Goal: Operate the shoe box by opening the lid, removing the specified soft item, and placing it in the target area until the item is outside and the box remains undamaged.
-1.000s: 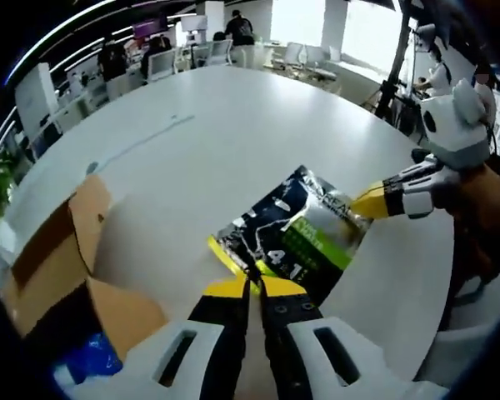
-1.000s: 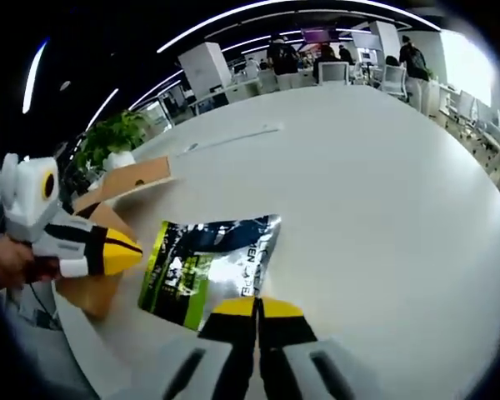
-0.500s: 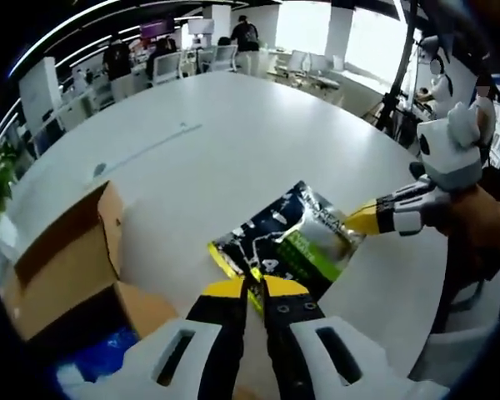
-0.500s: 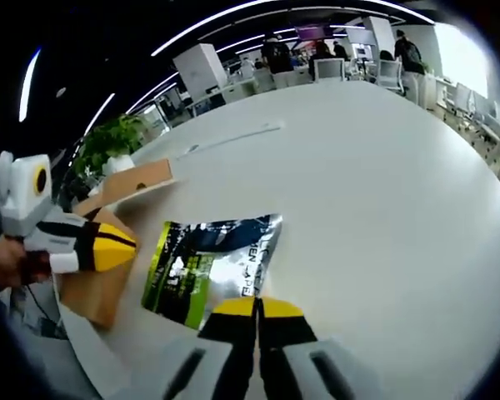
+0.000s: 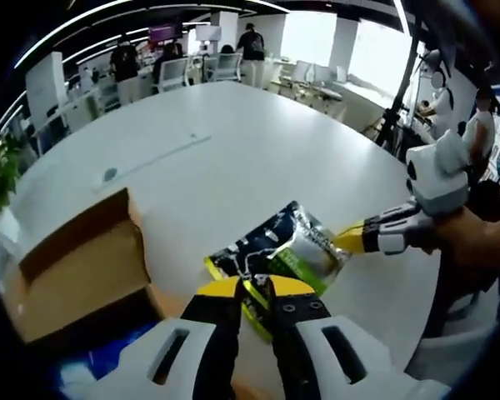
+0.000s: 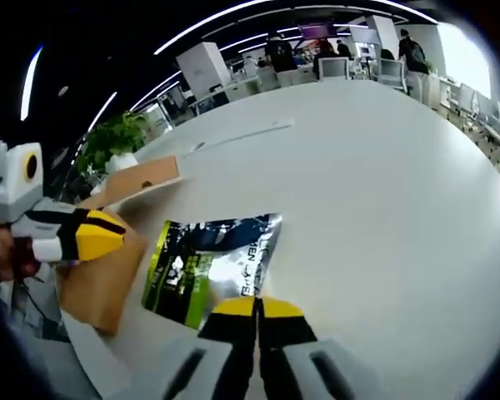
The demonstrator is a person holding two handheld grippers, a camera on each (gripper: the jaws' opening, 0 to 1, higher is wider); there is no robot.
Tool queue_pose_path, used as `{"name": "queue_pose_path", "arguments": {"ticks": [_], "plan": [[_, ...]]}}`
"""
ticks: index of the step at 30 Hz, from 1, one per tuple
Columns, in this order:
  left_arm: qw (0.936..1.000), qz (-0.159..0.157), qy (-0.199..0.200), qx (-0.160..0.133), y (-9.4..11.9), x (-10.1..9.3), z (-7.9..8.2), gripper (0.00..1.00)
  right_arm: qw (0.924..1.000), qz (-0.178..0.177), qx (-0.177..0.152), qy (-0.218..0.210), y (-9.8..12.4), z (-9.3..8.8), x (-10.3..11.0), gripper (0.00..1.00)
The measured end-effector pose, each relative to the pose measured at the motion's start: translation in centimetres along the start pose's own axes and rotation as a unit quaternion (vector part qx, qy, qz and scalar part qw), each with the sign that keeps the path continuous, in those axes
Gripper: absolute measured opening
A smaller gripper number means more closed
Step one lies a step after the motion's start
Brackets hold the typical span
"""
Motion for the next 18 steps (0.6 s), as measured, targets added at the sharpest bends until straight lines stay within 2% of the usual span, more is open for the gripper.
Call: {"name": "queue_pose_path", "arguments": {"ticks": [18], "plan": [[0.9997, -0.009, 0.015, -0.014, 2.5, 0.7, -0.2, 0.11, 1.0, 0.003, -0.001, -0.009, -1.1, 0.5, 1.2, 0.0]]}}
Point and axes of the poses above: the point that each gripper's makers call its tool centre point, and the gripper's own axes: y roughly backward along the fingers, x roughly to its left, z roughly out of its top, the point moved 10 cm from there along y, roughly backward along the fingers, and after that the axes turned 6 degrees about x, right-handed, at the moved point
